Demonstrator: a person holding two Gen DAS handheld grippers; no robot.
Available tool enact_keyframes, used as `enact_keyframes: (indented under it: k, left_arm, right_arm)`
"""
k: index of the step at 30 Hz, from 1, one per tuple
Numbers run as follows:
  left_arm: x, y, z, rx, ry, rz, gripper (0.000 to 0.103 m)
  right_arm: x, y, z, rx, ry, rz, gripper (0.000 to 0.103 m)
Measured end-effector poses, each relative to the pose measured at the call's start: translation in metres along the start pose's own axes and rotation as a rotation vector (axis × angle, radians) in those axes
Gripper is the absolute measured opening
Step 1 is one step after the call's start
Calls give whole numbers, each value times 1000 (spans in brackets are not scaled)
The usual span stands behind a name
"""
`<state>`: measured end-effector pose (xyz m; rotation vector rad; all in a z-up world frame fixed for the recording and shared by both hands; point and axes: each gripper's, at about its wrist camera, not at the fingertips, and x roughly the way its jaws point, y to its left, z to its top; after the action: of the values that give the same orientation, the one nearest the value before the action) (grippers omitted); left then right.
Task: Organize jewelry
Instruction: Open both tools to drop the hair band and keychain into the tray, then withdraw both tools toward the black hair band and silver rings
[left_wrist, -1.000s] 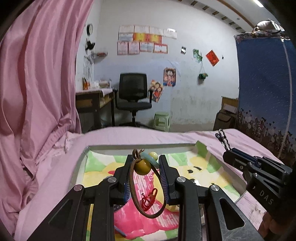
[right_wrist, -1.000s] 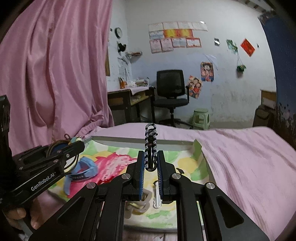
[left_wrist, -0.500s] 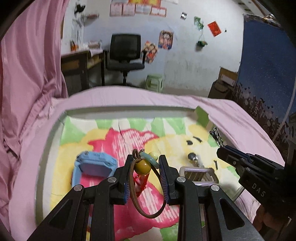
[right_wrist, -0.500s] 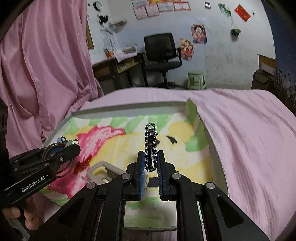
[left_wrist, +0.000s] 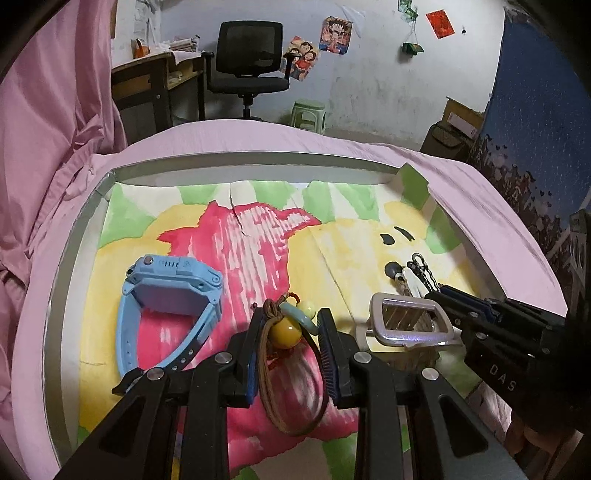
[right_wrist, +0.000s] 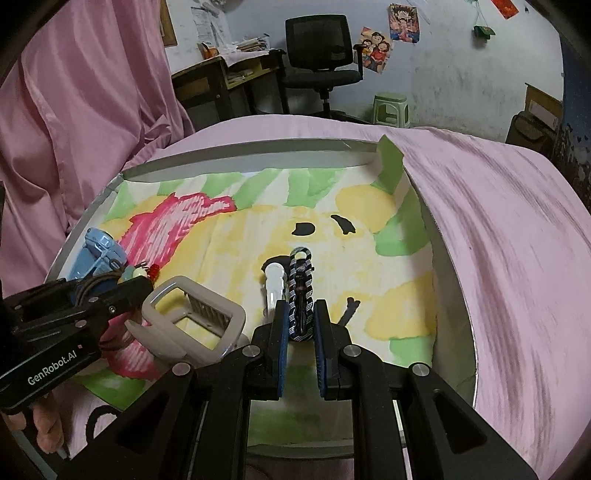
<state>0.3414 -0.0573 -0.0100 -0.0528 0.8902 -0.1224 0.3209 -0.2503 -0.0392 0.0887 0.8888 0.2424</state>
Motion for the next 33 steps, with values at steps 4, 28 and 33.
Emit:
enact_keyframes:
  k: [4,28,33]
  left_arm:
    - [-1,2,-1,-13,3,-1,27]
    - [-92,21,-39,-103,-332,-25,81]
    - [-112,22,-55,-116,-417,-22,95]
  right_arm:
    - [1,-4,-2,16,-3,12,12]
    - [-120,0,-33,3,-458,-6,70]
    - [-145,3,-48,2,-551,-21,89]
